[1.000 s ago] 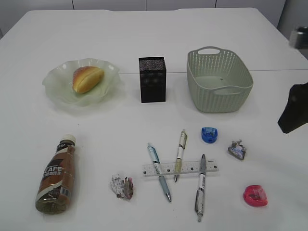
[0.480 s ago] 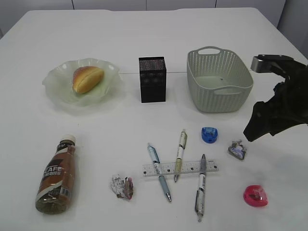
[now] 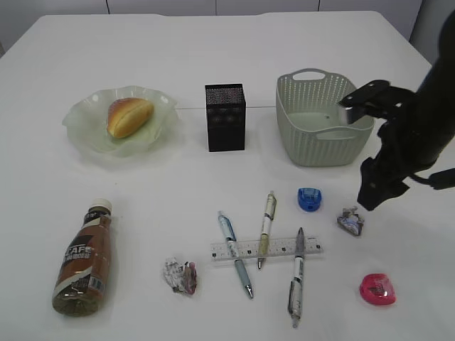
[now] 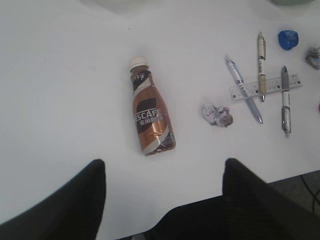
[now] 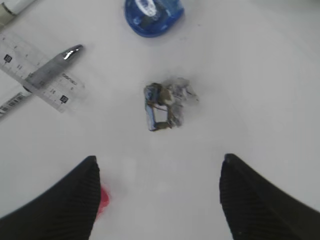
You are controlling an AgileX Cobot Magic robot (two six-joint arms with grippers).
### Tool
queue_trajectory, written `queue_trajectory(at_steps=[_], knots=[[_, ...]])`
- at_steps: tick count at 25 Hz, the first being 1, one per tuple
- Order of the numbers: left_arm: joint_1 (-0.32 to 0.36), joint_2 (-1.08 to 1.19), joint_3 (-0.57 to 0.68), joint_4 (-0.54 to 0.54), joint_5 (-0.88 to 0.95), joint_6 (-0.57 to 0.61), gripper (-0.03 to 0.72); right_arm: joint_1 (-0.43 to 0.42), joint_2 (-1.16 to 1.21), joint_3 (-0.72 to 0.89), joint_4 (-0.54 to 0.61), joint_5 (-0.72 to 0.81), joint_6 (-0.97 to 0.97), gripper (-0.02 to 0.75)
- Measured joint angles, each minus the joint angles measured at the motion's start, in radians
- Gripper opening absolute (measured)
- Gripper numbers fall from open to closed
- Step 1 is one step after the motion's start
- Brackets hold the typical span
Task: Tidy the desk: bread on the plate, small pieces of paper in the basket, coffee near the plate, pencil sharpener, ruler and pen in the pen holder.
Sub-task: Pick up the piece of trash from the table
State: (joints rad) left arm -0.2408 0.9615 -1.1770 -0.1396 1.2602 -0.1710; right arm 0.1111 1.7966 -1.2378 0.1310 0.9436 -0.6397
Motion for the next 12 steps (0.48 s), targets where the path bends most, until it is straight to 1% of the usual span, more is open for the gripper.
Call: queue_trajectory(at_steps=[3, 5, 12], knots=[[0.0, 0.0, 0.0, 0.0, 0.0, 0.0, 0.528, 0.073, 0.039, -0.011, -0.055, 0.004, 0.0, 0.574], [0.0, 0.0, 0.0, 0.0, 0.0, 0.0, 0.528, 0.1, 0.067, -0.02, -0.075, 0.008, 0.0, 0.574], [0.0, 0.0, 0.0, 0.0, 0.0, 0.0, 0.522, 0.106, 0.151, -0.1, -0.105, 0.032, 0.021, 0.574]])
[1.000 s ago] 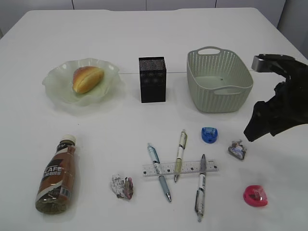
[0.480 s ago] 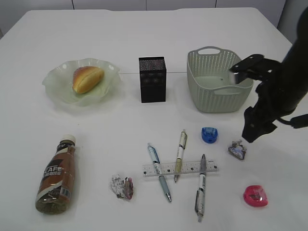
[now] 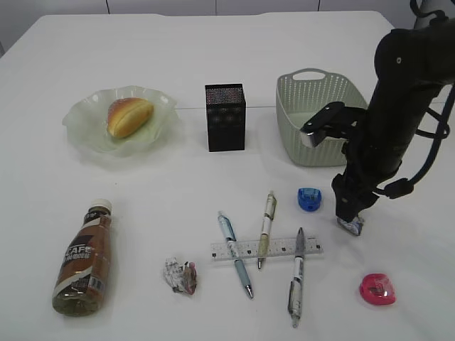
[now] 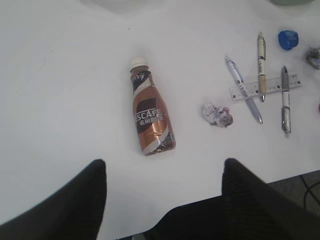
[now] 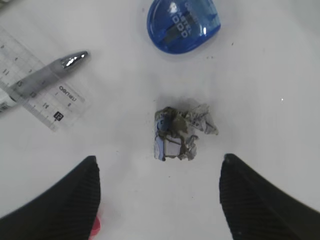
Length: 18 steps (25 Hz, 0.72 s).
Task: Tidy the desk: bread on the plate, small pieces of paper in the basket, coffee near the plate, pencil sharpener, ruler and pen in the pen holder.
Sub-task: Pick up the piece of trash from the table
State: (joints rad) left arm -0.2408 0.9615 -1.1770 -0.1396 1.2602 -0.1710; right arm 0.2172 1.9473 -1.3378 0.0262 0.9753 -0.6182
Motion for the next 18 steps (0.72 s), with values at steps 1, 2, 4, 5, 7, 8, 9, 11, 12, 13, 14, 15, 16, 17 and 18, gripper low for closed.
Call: queue_trajectory(at_steps=[1, 2, 4, 5, 7, 8, 9, 11, 12, 13, 14, 15, 16, 17, 18], knots=[[0.0, 0.0, 0.0, 0.0, 0.0, 0.0, 0.522, 0.0, 0.008, -0.01, 0.0, 0.0, 0.002, 0.574], [0.0, 0.0, 0.0, 0.0, 0.0, 0.0, 0.522, 0.0, 0.016, -0.016, 0.0, 0.0, 0.004, 0.574], [0.0, 0.0, 0.0, 0.0, 0.0, 0.0, 0.522, 0.0, 0.032, -0.027, -0.007, 0.002, 0.017, 0.574], [0.0, 0.0, 0.0, 0.0, 0.0, 0.0, 0.522, 0.0, 0.043, -0.029, -0.01, 0.002, 0.023, 0.574], [0.0, 0.0, 0.0, 0.0, 0.0, 0.0, 0.52, 0.0, 0.06, -0.029, -0.015, 0.002, 0.03, 0.574], [0.0, 0.0, 0.0, 0.0, 0.0, 0.0, 0.52, 0.0, 0.07, -0.029, -0.016, 0.002, 0.032, 0.574], [0.0, 0.0, 0.0, 0.0, 0.0, 0.0, 0.52, 0.0, 0.077, -0.029, -0.018, 0.002, 0.032, 0.574], [0.0, 0.0, 0.0, 0.0, 0.0, 0.0, 0.519, 0.0, 0.086, -0.029, -0.026, 0.002, 0.033, 0.574], [0.0, 0.0, 0.0, 0.0, 0.0, 0.0, 0.519, 0.0, 0.09, -0.03, -0.026, 0.0, 0.033, 0.574], [0.0, 0.0, 0.0, 0.0, 0.0, 0.0, 0.519, 0.0, 0.095, -0.032, -0.034, -0.002, 0.036, 0.574], [0.0, 0.0, 0.0, 0.0, 0.0, 0.0, 0.519, 0.0, 0.098, -0.032, -0.044, -0.004, 0.044, 0.574], [0.0, 0.0, 0.0, 0.0, 0.0, 0.0, 0.519, 0.0, 0.102, -0.032, -0.056, -0.008, 0.058, 0.574], [0.0, 0.0, 0.0, 0.0, 0.0, 0.0, 0.519, 0.0, 0.106, -0.032, -0.068, -0.013, 0.07, 0.574], [0.0, 0.0, 0.0, 0.0, 0.0, 0.0, 0.519, 0.0, 0.112, -0.032, -0.075, -0.013, 0.076, 0.574], [0.0, 0.0, 0.0, 0.0, 0.0, 0.0, 0.519, 0.0, 0.116, -0.032, -0.082, -0.015, 0.083, 0.574]])
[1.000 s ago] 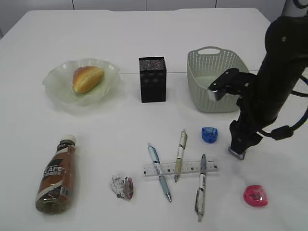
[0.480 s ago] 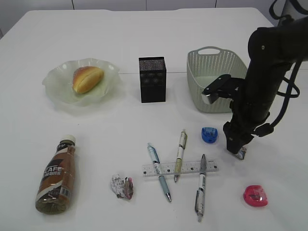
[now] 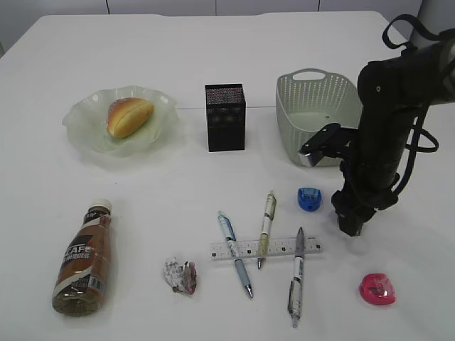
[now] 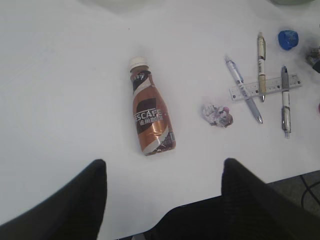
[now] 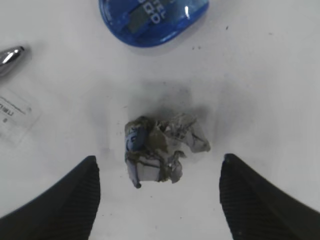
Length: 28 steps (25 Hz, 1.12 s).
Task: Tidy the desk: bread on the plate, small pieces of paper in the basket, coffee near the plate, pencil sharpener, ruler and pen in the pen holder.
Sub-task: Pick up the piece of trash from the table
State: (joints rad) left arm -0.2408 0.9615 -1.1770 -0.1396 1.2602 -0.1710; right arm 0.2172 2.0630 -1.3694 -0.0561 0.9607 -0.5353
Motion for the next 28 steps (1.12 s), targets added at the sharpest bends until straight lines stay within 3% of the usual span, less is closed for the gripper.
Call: queue_trajectory(at_steps=[28], knots=[[0.0, 0.0, 0.0, -0.002, 0.0, 0.0, 0.515, 0.0, 0.027, 0.0, -0.007, -0.05, 0.031, 0.574]])
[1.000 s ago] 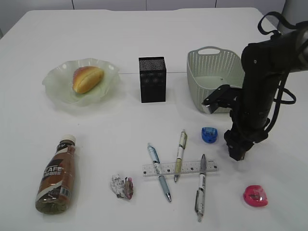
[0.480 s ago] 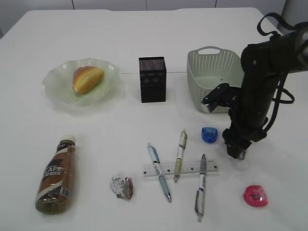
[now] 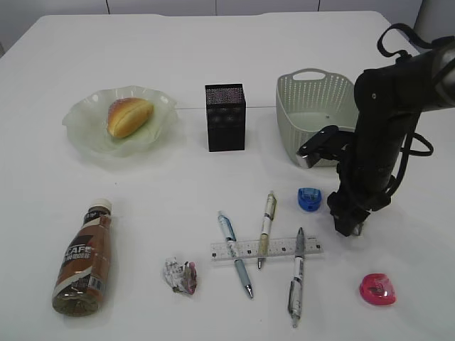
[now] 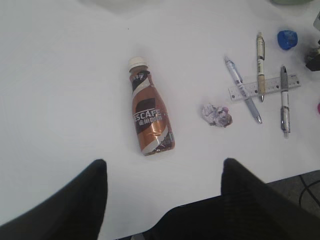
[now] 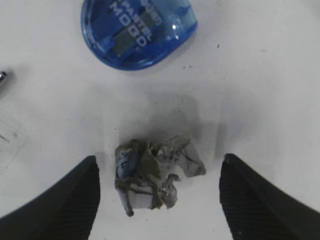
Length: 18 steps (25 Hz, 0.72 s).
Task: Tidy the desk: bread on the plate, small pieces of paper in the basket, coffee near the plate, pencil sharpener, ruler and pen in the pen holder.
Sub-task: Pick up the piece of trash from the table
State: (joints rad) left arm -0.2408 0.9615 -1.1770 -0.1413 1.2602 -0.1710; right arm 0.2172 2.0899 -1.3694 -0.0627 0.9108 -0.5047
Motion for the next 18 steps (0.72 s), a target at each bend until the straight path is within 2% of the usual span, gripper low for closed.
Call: queue_trajectory(at_steps=[18], knots=[[0.0, 0.0, 0.0, -0.002, 0.0, 0.0, 0.511, 0.0, 0.007, -0.002, 0.0, 0.007, 0.007, 0.574]])
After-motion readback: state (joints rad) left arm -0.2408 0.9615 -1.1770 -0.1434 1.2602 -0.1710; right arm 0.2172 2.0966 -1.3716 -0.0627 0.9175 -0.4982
